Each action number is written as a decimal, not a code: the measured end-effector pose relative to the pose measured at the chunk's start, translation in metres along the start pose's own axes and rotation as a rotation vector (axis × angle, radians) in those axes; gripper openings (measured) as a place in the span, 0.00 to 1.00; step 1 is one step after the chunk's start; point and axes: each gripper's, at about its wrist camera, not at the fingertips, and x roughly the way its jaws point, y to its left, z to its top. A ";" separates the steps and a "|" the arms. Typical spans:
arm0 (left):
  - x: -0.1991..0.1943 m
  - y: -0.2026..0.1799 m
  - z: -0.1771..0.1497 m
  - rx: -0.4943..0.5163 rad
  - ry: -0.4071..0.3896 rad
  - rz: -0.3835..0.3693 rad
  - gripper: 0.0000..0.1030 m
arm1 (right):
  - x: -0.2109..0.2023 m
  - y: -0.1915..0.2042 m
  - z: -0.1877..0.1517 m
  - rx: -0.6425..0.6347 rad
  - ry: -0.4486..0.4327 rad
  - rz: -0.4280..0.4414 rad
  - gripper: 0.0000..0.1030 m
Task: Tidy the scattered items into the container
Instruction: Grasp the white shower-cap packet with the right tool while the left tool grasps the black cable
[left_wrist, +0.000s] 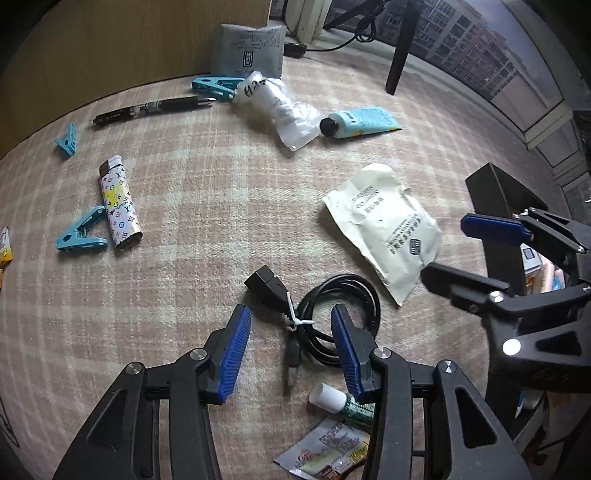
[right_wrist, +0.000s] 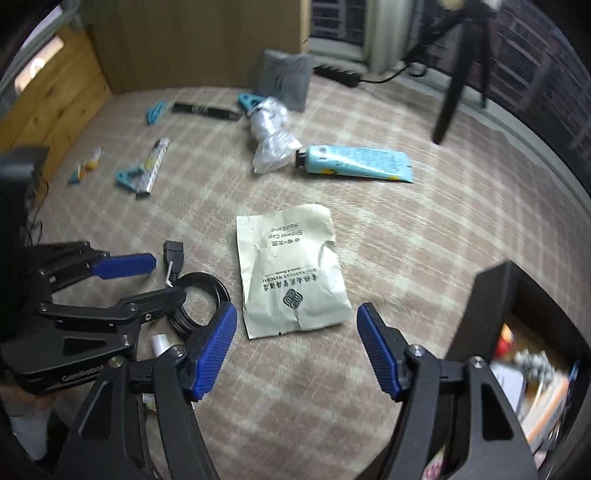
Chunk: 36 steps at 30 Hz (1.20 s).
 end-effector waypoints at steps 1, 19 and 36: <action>0.002 -0.001 0.000 0.005 0.002 0.006 0.41 | 0.004 0.000 0.001 -0.005 0.009 0.006 0.65; 0.009 -0.014 -0.007 0.067 -0.026 0.109 0.31 | 0.043 0.006 0.016 -0.145 0.098 -0.049 0.77; -0.002 0.005 -0.011 0.032 -0.043 0.072 0.14 | 0.024 -0.007 0.010 -0.052 0.063 -0.054 0.55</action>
